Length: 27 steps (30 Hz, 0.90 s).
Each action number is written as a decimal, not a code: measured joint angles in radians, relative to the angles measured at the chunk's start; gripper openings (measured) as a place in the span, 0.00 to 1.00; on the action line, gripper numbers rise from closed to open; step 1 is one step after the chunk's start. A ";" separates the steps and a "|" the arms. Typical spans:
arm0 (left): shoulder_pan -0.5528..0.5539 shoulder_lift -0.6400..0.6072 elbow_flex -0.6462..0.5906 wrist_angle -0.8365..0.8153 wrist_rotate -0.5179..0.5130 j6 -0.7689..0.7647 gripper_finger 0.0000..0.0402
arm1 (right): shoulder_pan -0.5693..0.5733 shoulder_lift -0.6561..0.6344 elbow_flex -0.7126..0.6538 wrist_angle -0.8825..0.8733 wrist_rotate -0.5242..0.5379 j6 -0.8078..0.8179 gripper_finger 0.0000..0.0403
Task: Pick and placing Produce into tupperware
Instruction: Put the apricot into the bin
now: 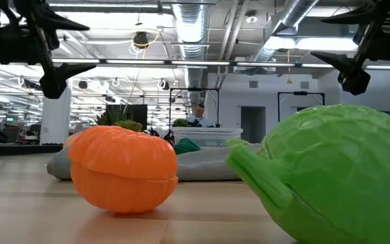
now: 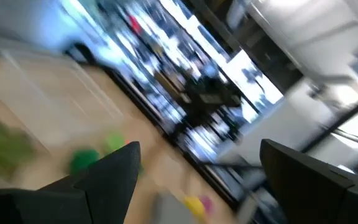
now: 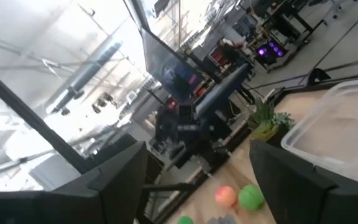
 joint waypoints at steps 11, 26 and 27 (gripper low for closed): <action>-0.200 0.397 0.234 -0.006 0.076 0.100 0.72 | -0.004 0.000 0.000 0.003 0.001 -0.024 0.76; -0.323 0.939 0.523 -0.524 0.058 0.351 0.71 | 0.033 0.000 0.000 0.004 -0.002 -0.024 0.76; -0.323 0.948 0.528 -0.524 0.057 0.340 0.71 | 0.033 0.000 0.000 0.004 -0.002 -0.024 0.76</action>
